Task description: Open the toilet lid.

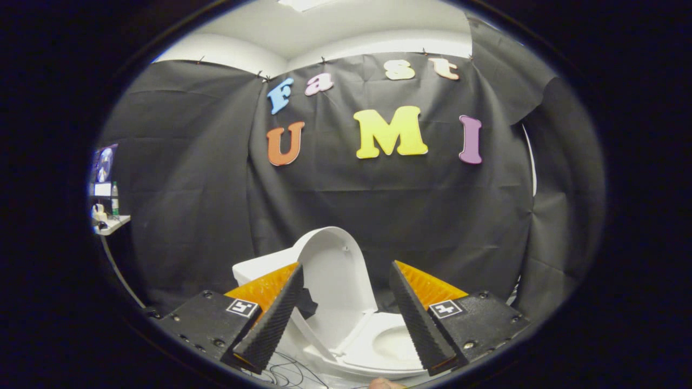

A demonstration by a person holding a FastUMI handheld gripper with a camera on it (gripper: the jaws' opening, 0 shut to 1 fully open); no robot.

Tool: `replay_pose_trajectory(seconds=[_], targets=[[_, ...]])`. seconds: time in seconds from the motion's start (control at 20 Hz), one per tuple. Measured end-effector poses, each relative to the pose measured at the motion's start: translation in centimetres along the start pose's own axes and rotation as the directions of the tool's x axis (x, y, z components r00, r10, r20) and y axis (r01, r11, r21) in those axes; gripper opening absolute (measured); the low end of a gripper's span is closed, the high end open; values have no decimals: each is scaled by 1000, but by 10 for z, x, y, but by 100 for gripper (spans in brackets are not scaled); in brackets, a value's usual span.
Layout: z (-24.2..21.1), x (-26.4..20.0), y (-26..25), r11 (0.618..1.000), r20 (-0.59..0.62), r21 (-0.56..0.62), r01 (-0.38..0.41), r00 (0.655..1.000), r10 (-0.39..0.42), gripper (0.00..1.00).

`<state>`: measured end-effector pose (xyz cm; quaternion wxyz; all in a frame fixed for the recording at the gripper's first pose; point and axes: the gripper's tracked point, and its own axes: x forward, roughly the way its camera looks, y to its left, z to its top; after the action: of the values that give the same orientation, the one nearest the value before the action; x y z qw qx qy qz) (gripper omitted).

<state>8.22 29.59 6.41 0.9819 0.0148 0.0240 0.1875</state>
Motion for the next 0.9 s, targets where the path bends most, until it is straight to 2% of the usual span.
replay_pose_trajectory(seconds=[0.3, 0.6, 0.9], targets=[[17, -40, -43, 997, 70, -61, 48, 997, -43, 100], [37, -75, -86, 995, 115, -21, 99, 989, -96, 99], [30, -99, -121, 988, 108, -22, 150, 983, -147, 100]])
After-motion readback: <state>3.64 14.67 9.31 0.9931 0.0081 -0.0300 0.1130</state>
